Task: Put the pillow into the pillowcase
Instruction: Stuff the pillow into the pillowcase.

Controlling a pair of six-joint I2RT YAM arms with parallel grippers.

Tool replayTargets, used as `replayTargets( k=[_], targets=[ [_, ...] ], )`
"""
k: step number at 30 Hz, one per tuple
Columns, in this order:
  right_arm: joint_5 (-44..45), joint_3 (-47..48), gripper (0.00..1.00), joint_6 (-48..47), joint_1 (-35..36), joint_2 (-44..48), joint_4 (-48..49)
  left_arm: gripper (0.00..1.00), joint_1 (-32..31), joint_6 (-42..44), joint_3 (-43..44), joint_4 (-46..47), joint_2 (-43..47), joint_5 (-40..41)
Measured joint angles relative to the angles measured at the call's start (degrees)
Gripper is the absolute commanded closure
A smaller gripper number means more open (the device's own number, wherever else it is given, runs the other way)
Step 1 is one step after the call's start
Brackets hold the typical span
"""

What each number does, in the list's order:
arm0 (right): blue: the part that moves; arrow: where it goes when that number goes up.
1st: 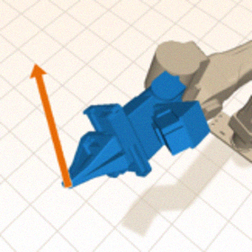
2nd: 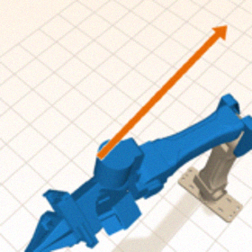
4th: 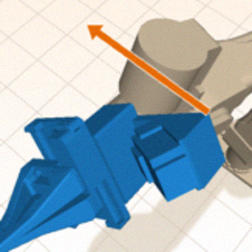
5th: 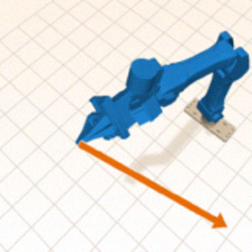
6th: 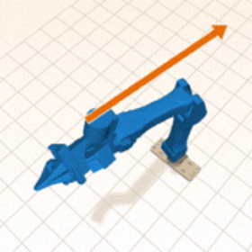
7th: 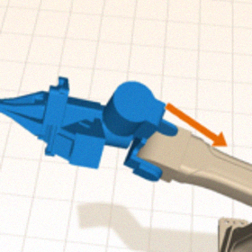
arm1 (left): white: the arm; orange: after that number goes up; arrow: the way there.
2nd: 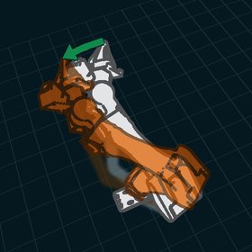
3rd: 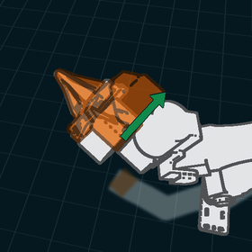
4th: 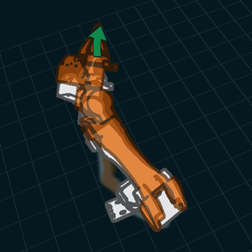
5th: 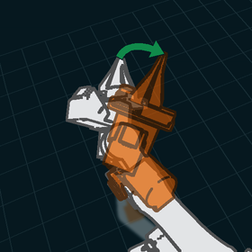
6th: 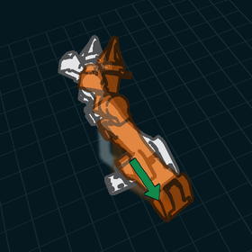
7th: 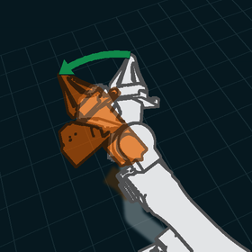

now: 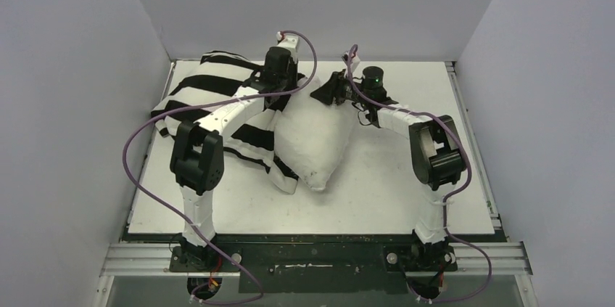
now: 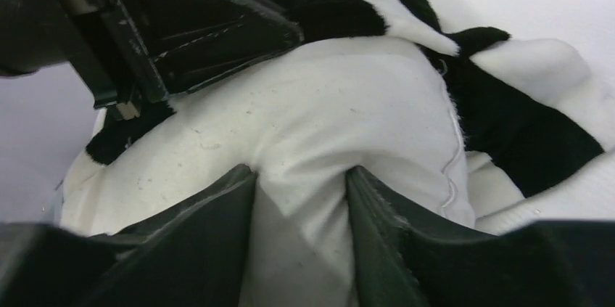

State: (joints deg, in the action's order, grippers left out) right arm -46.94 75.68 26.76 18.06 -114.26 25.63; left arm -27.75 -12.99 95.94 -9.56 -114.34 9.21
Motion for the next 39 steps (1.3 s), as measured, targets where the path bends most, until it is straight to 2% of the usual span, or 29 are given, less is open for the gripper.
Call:
replayTargets(
  k=[2,3,7,11,15,18,23,26,30,34,37,39],
  targets=[
    [0.1,-1.0,0.98,2.5,1.1,-0.1,3.7,1.00,-0.1,0.1,1.3,-1.1,-0.2,-1.7],
    [0.4,-1.9,1.00,4.1,1.6,-0.1,6.3,1.00,-0.1,-0.1,2.2,-2.1,-0.2,-2.8],
    [6.2,-8.7,1.00,14.3,3.4,-0.4,21.0,1.00,0.1,-3.1,3.7,-4.2,1.9,-7.7],
    [15.2,-9.4,1.00,22.0,7.1,-3.8,32.1,1.00,0.2,-9.4,-2.2,-2.2,10.1,-11.2],
    [25.7,-7.3,1.00,25.0,12.7,-5.6,35.6,1.00,-0.6,-14.4,-6.8,-0.4,16.5,-11.6],
    [34.2,-7.1,1.00,25.6,15.9,-5.6,36.8,1.00,-1.2,-20.0,-15.1,5.5,20.9,-11.0],
    [46.9,-7.1,1.00,26.4,18.9,-5.6,33.8,1.00,-4.2,-25.0,-22.0,12.4,22.3,-7.7],
    [48.7,-7.1,0.81,25.5,19.0,-5.6,32.3,1.00,-4.0,-25.6,-22.7,13.2,22.3,-7.8],
    [48.6,-9.1,0.56,23.1,18.4,-4.2,31.2,0.78,-1.6,-22.8,-22.1,11.5,22.4,-10.8],
    [45.3,-17.8,0.28,22.5,15.7,1.9,30.6,0.59,-2.5,-15.6,-20.1,6.4,25.3,-14.2],
    [41.2,-23.6,0.20,23.0,11.6,6.7,30.4,0.43,-3.3,-8.7,-17.7,2.7,28.6,-14.8],
    [38.7,-27.3,0.11,22.8,8.6,10.4,29.5,0.35,-3.4,-4.2,-16.4,0.8,30.7,-15.0]
  ],
)
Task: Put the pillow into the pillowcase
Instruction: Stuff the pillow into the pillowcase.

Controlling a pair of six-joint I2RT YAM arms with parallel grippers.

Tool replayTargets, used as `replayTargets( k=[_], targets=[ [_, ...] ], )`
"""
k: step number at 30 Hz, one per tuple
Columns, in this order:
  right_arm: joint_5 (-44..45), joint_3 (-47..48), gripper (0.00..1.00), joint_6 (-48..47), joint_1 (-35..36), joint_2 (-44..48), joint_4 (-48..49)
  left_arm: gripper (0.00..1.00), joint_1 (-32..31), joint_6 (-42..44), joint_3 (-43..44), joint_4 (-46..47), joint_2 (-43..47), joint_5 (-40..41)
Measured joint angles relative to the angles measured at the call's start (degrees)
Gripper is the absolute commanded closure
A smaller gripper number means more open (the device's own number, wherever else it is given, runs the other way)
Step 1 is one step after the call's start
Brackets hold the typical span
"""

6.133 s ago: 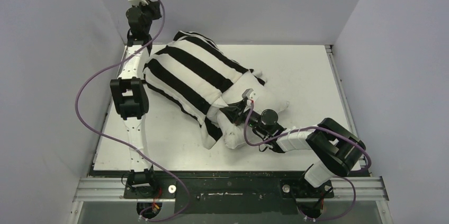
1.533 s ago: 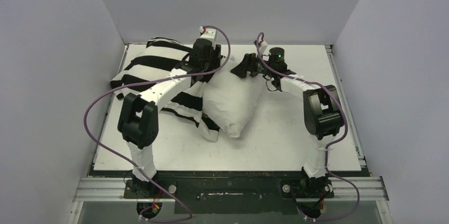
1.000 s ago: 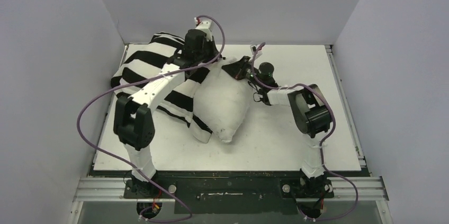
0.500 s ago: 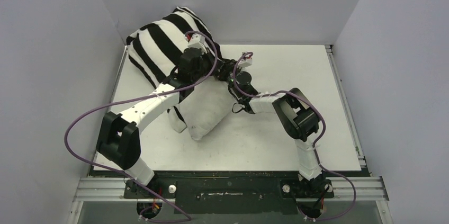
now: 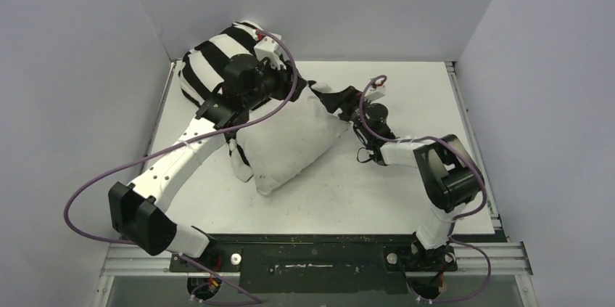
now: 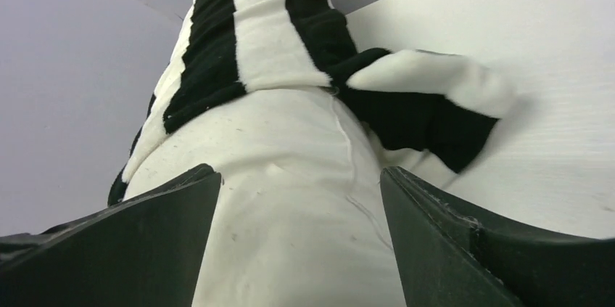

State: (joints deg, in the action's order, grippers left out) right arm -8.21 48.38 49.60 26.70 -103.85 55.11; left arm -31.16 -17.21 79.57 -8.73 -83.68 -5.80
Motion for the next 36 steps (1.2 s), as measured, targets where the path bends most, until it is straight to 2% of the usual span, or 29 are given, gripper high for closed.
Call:
replayTargets(
  k=[1,2,8,12,19,20,21,23,24,25,29,33,36],
  targets=[
    [-1.0,-1.4,0.03,-0.4,-1.4,1.9,-0.9,0.32,-0.2,2.9,0.4,-1.1,1.0,0.1],
    [-1.8,-2.6,0.00,-0.9,-2.6,4.1,-2.1,0.29,-0.5,5.9,0.6,-2.4,1.9,0.7],
    [-4.0,-6.1,0.00,-6.6,-7.0,18.7,-11.6,0.19,-8.2,22.3,0.1,-11.4,2.4,6.7],
    [-1.9,-6.6,0.00,-7.9,-9.7,26.2,-18.6,0.05,-14.9,28.5,-1.9,-15.0,-0.2,12.2],
    [-1.3,-8.9,0.00,-8.5,-18.1,33.6,-28.0,0.04,-21.7,33.6,-4.3,-16.6,-12.2,24.3],
    [-1.4,-9.7,0.00,-8.6,-18.6,34.3,-28.7,0.11,-22.3,34.6,-4.9,-16.1,-14.1,27.1],
    [-1.7,-10.4,0.00,-8.7,-18.9,34.9,-29.3,0.27,-22.8,35.7,-5.3,-15.4,-15.9,29.9],
    [-2.3,-11.4,0.02,-8.9,-19.6,35.6,-30.9,0.72,-23.6,37.5,-5.6,-13.6,-19.2,35.2],
    [-2.7,-11.6,0.03,-9.0,-19.9,35.9,-31.7,0.92,-23.8,38.3,-5.6,-12.5,-20.6,37.9],
    [-3.0,-11.8,0.04,-9.3,-20.1,36.1,-32.1,1.00,-23.8,39.1,-5.6,-11.3,-21.5,40.6],
    [-5.1,-12.4,0.13,-9.7,-20.5,36.6,-32.2,1.00,-23.6,40.3,-1.3,-13.3,-22.9,46.1],
    [-7.8,-16.3,0.27,-7.6,-20.7,36.7,-28.5,1.00,-21.0,37.3,7.6,-17.5,-22.1,42.1],
    [-10.0,-20.0,0.33,-3.9,-20.5,34.7,-23.3,1.00,-17.4,34.0,12.7,-19.1,-19.5,37.2]
  ],
)
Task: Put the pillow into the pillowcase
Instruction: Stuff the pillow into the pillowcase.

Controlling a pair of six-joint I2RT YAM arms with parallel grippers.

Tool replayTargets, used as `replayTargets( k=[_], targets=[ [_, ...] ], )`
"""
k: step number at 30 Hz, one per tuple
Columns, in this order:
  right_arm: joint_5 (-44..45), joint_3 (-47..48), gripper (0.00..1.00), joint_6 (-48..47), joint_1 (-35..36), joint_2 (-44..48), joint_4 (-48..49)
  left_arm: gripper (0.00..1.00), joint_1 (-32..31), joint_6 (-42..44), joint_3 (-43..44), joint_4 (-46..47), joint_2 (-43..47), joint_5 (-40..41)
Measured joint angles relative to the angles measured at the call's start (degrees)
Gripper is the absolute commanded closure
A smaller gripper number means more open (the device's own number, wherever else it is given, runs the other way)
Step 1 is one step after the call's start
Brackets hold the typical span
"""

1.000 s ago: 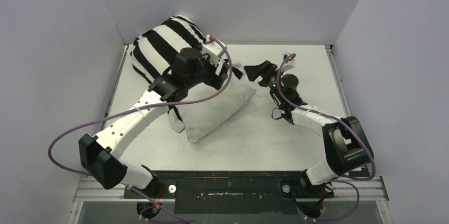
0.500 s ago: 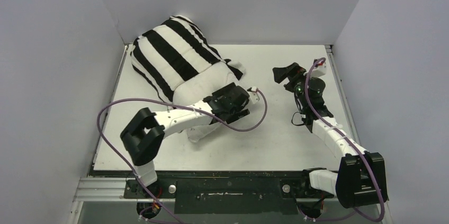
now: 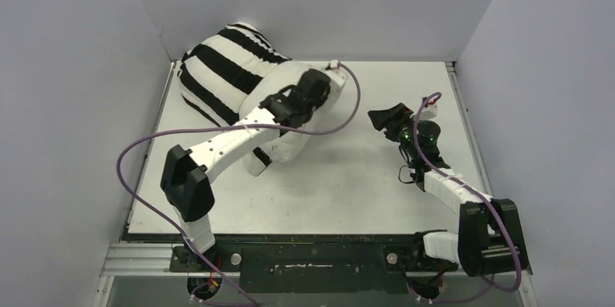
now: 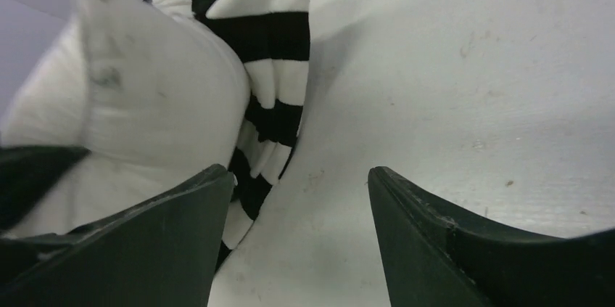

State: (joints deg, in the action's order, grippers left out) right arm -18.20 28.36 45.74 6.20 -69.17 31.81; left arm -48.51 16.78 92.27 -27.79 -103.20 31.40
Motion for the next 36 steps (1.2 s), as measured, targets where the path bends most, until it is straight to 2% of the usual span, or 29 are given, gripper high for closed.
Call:
replayTargets(
  k=[3,7,10,14,19,30,36],
  targets=[
    [-1.0,-0.7,0.40,3.7,2.0,-5.8,6.0,1.00,4.7,-4.0,7.0,-2.4,2.0,-5.7],
    [-1.0,1.4,0.50,7.3,8.2,-15.9,12.8,1.00,11.0,-9.9,14.4,-4.2,4.0,-14.2],
    [-0.9,6.8,0.58,10.1,12.4,-24.3,17.3,1.00,14.6,-14.5,15.0,-4.3,6.1,-20.3],
    [-0.1,14.6,0.60,13.5,16.9,-33.2,23.5,1.00,18.1,-19.7,15.0,-4.3,6.9,-27.1],
    [2.2,24.3,0.67,15.2,22.5,-40.8,25.6,1.00,21.0,-23.8,15.0,-4.7,6.9,-33.4],
    [9.2,36.9,0.68,22.0,30.6,-55.4,24.1,1.00,22.4,-27.2,15.6,-5.5,6.9,-37.3],
    [12.8,47.5,0.57,25.4,31.6,-62.2,20.8,1.00,22.6,-28.5,14.9,-5.0,7.3,-38.1]
  ],
)
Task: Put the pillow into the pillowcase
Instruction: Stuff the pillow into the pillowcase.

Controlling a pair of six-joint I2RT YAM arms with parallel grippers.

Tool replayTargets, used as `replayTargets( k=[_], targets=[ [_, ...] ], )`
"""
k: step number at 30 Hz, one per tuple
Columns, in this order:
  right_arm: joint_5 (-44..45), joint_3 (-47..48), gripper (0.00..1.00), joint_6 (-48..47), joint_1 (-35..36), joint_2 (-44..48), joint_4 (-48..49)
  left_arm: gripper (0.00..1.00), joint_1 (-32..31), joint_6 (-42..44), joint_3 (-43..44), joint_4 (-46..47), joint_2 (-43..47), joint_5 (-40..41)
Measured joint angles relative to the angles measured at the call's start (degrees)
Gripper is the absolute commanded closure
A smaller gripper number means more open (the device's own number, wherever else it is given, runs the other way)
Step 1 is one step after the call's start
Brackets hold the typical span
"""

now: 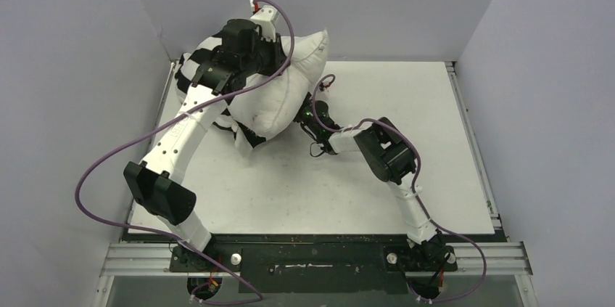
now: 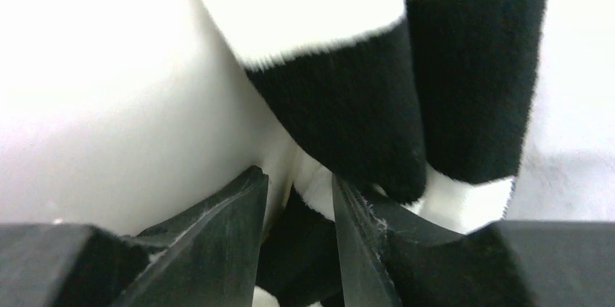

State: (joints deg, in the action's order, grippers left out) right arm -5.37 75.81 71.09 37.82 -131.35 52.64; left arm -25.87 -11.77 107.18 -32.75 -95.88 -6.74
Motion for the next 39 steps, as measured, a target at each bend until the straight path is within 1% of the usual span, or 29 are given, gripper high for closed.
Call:
replayTargets(
  k=[2,3,8,9,10,12,13,14,16,17,18,20,21,22,25,27,31,37,39],
  targets=[
    [1.4,4.7,0.49,0.5,0.3,-2.4,-2.6,1.00,0.2,-0.9,-1.3,0.9,0.7,-0.6],
    [2.1,7.1,0.46,0.9,0.5,-3.6,-3.7,1.00,0.4,-1.4,-1.9,1.5,1.1,-1.0],
    [6.4,16.8,0.40,2.8,1.7,-9.7,-10.8,1.00,1.0,-3.3,-4.0,3.8,2.3,-1.8],
    [7.1,18.3,0.42,3.2,2.0,-10.8,-11.8,1.00,1.1,-3.6,-4.4,4.1,2.6,-1.9],
    [7.8,19.7,0.47,3.4,2.0,-11.7,-12.7,1.00,1.2,-3.8,-4.8,4.3,2.8,-1.9],
    [8.6,23.6,0.73,3.3,2.0,-14.1,-14.6,1.00,1.4,-4.2,-5.4,4.5,3.2,-2.1],
    [8.8,25.3,0.90,2.9,2.0,-15.1,-15.4,1.00,1.5,-4.2,-5.6,4.7,3.4,-2.1],
    [8.6,26.5,1.00,2.3,2.0,-15.8,-15.7,1.00,1.6,-4.2,-5.8,4.8,3.5,-2.1],
    [7.5,26.6,1.00,0.8,1.8,-16.2,-14.7,1.00,1.9,-3.7,-6.5,5.3,4.0,-1.6],
    [6.5,25.2,1.00,-0.6,1.5,-15.7,-13.2,1.00,2.1,-3.2,-6.9,5.5,4.3,-1.1],
    [5.4,21.8,1.00,-2.3,1.1,-14.3,-11.1,1.00,2.3,-2.6,-7.3,5.7,4.6,-0.7],
    [3.0,11.3,1.00,-6.4,-0.2,-9.4,-7.0,1.00,2.8,-0.9,-8.8,6.4,5.4,1.2],
    [1.0,3.5,1.00,-9.0,-1.1,-5.3,-3.7,1.00,3.2,0.1,-9.9,6.9,5.8,2.3],
    [0.3,0.7,1.00,-9.8,-2.0,-3.6,-2.6,1.00,3.7,0.9,-11.2,7.8,6.2,3.4],
    [-5.2,-12.6,1.00,-14.8,-5.1,4.4,7.4,1.00,5.1,2.5,-15.1,12.0,6.6,5.4],
    [-9.0,-18.5,1.00,-17.8,-7.0,8.3,13.0,1.00,5.4,2.9,-16.7,14.6,6.6,5.5],
    [-15.2,-23.2,1.00,-21.6,-9.2,11.5,19.0,1.00,5.3,3.4,-20.7,22.4,6.6,5.5],
    [-24.5,-28.2,1.00,-23.5,-12.3,14.8,21.7,1.00,4.0,3.5,-28.6,32.4,6.7,6.3],
    [-28.6,-30.9,1.00,-24.0,-13.2,17.6,23.9,1.00,3.7,3.5,-32.0,34.6,6.7,6.5]
  ],
)
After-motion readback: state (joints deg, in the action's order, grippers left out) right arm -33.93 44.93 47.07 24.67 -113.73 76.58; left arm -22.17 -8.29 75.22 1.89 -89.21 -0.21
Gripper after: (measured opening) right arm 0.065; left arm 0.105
